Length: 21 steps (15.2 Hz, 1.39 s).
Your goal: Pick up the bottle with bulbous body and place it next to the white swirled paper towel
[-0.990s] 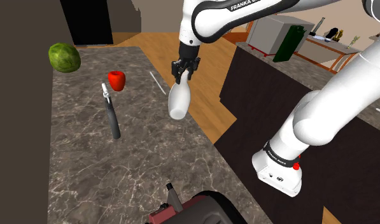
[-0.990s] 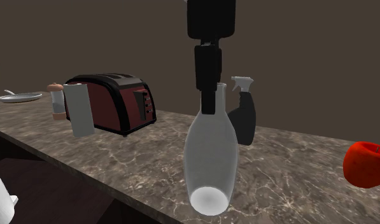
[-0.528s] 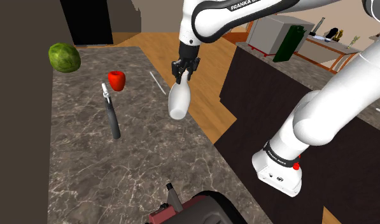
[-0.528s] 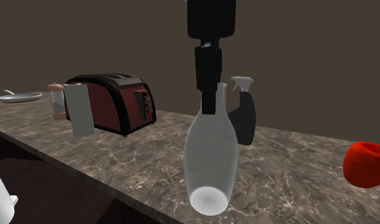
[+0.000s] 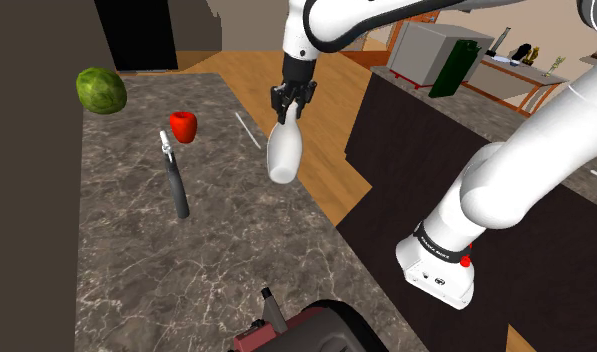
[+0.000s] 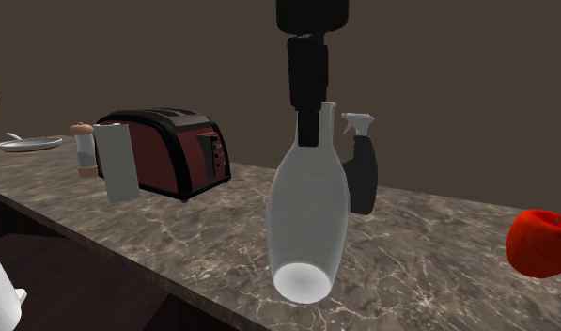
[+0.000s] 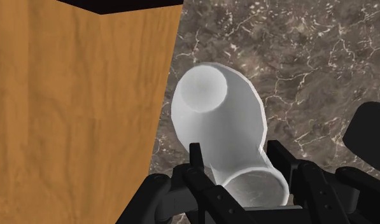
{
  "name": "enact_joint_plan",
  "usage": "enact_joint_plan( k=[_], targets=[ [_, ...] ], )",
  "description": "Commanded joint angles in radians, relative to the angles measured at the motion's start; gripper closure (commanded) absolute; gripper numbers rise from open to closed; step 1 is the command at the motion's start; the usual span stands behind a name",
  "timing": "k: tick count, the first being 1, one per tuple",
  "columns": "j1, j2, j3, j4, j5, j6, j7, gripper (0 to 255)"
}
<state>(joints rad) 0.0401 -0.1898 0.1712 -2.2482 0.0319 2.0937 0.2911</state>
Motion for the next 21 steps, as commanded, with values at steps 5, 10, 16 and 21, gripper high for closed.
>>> enact_joint_plan(
  k=[5,10,16,21],
  targets=[
    [0.0,-0.023,-0.002,0.06,0.003,-0.083,-0.002,255],
    [-0.001,-0.036,-0.005,0.115,0.003,-0.151,-0.003,255],
    [-0.002,-0.045,-0.007,0.187,0.004,-0.231,-0.004,255],
    [-0.002,-0.046,-0.008,0.253,0.003,-0.299,-0.004,255]
  ],
)
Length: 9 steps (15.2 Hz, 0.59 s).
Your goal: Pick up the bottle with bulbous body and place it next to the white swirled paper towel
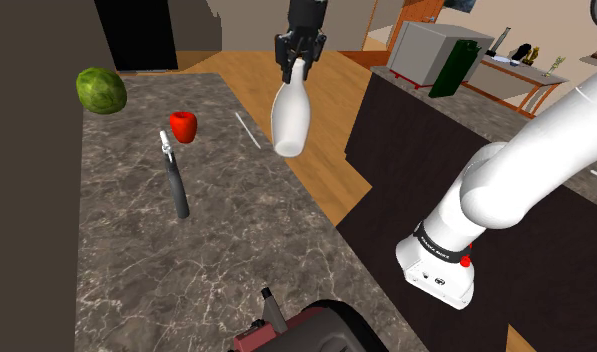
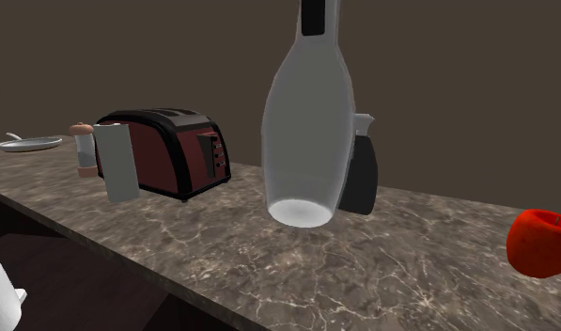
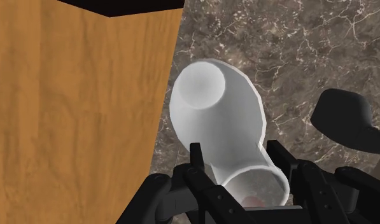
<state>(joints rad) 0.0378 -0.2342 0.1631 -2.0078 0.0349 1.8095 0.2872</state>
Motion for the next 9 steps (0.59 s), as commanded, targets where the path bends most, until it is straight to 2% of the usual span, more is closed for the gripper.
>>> enact_joint_plan(
  k=[1,9],
  targets=[
    [0.0,-0.001,-0.001,0.027,0.0,-0.028,0.0,255],
    [-0.002,0.01,-0.002,0.146,-0.003,-0.136,0.002,255]
  ],
)
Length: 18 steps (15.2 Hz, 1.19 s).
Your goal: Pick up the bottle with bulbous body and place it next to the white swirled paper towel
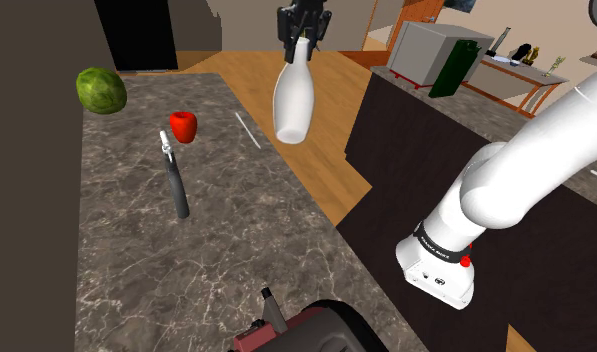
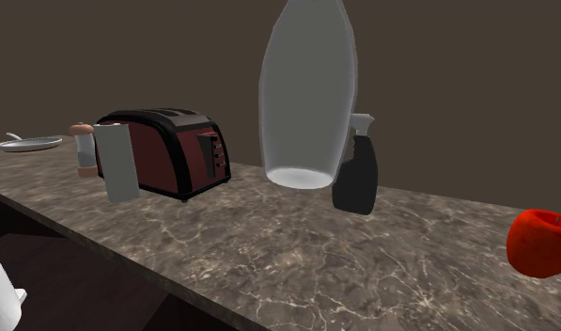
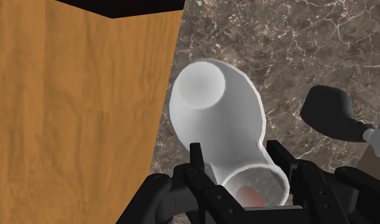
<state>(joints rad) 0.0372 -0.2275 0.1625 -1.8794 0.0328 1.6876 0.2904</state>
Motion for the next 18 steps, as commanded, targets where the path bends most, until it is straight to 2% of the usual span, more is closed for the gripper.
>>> enact_joint_plan(
  k=[1,18],
  targets=[
    [-0.001,0.006,-0.001,0.034,-0.001,-0.028,-0.001,255],
    [-0.003,0.087,0.002,0.358,-0.014,-0.271,0.009,255]
  ],
)
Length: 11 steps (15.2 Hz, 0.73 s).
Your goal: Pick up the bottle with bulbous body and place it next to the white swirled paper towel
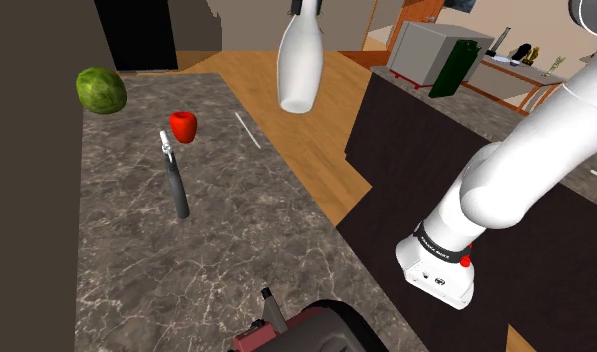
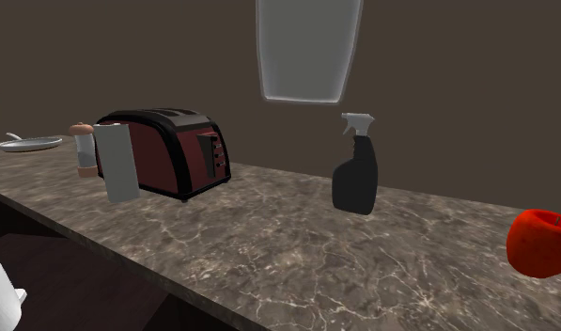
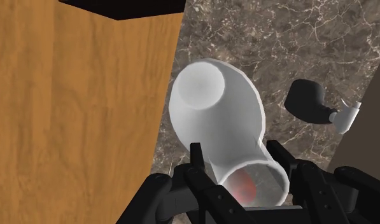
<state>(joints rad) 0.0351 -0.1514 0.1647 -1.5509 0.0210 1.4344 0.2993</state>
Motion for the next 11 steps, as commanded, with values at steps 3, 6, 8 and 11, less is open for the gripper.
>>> enact_joint_plan(
  k=[3,6,8,11],
  targets=[
    [0.0,0.035,0.002,0.1,-0.006,-0.065,0.003,255],
    [0.001,0.062,0.004,0.176,-0.01,-0.114,0.006,255],
    [0.002,0.077,0.006,0.214,-0.012,-0.138,0.008,255],
    [0.017,-0.026,0.022,0.102,0.007,-0.126,0.043,255]
  ],
)
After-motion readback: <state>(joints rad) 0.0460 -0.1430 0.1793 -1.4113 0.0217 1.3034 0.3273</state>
